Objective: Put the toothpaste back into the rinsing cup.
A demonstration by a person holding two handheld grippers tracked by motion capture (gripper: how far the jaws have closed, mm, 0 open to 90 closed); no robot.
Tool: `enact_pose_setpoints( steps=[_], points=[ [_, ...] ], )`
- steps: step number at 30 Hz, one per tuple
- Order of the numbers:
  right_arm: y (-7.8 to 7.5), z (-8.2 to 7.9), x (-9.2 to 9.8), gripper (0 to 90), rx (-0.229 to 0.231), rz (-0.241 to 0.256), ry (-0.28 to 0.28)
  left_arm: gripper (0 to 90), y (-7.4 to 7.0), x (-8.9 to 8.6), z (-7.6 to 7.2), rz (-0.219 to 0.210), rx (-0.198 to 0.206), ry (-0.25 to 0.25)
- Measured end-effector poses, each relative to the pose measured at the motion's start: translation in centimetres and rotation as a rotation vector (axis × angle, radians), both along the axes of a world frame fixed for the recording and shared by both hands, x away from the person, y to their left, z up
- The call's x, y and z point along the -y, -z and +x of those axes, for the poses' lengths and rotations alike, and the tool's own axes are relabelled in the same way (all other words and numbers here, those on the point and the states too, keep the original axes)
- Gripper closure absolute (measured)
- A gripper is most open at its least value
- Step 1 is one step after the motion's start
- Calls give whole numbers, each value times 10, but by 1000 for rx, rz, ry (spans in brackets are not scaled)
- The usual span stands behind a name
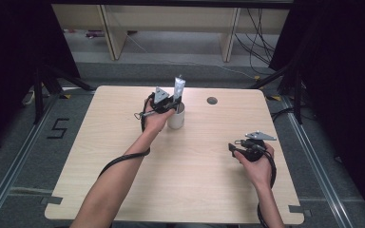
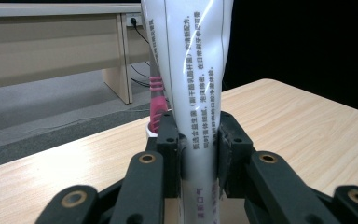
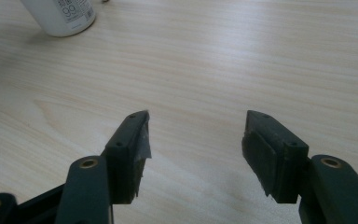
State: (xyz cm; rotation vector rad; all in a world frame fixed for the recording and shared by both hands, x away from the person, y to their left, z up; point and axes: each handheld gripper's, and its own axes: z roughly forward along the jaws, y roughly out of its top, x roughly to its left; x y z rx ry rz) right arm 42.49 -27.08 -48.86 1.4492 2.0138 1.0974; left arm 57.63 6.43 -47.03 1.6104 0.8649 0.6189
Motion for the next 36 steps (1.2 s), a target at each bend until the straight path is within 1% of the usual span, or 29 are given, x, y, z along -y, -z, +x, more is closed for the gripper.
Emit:
enact_pose_setpoints(
  steps=[1, 2, 3, 4, 5, 10, 13, 14, 15, 16, 17, 19, 20, 23, 24, 25, 30, 31, 35, 36],
  points=[
    [0, 0, 0, 415, 4, -2, 1, 734, 0, 0, 0, 1, -2, 1],
    [0, 0, 0, 415, -8, 4, 2, 734, 1, 0, 0, 2, -3, 1],
    [0, 0, 0, 415, -3, -3, 5, 734, 1, 0, 0, 3, -3, 1],
    [-1, 0, -1, 415, -16, 3, 11, 734, 1, 0, 0, 4, -4, 1],
    [-3, -1, 0, 415, -14, -8, 13, 733, 0, 0, 0, 6, -4, 2],
    [-4, -2, 0, 415, -16, -16, 18, 733, 0, 0, 0, 12, -11, 2],
    [-4, -2, 0, 415, -20, -4, 16, 732, -1, 0, 0, 16, -18, 1],
    [-5, -4, -3, 415, -46, 21, 43, 732, -1, -1, 0, 19, -20, 2],
    [-5, -4, -3, 415, -44, 21, 40, 731, -1, -1, 0, 21, -21, 2],
    [-4, -2, 0, 415, -11, -16, 17, 731, -1, -1, 0, 23, -23, 2],
    [-4, -1, 0, 415, -6, -19, 12, 731, -1, -1, 0, 26, -25, 2],
    [-4, -2, 0, 415, -5, -16, 9, 730, -2, -1, 0, 36, -28, 2],
    [-5, -3, -3, 415, -35, 11, 26, 730, -2, -1, 0, 37, -30, 3],
    [-5, -3, -3, 415, -34, 6, 25, 730, -3, -2, -1, 46, -38, 3],
    [-5, -3, -3, 415, -37, 12, 26, 730, -3, -2, -1, 44, -39, 4],
    [-5, -2, -1, 415, -13, -20, 11, 730, -4, -3, -1, 46, -41, 6],
    [-4, -2, -2, 415, -8, -21, 10, 729, -5, -3, -3, 61, -42, 13],
    [-4, -2, -2, 415, -1, -15, 7, 729, -5, -3, -3, 63, -43, 15],
    [-5, -2, -1, 415, -8, -24, 10, 728, -7, -3, -4, 74, -49, 19],
    [-5, -2, -2, 415, -7, -20, 9, 728, -8, -4, -5, 78, -51, 21]
  ],
)
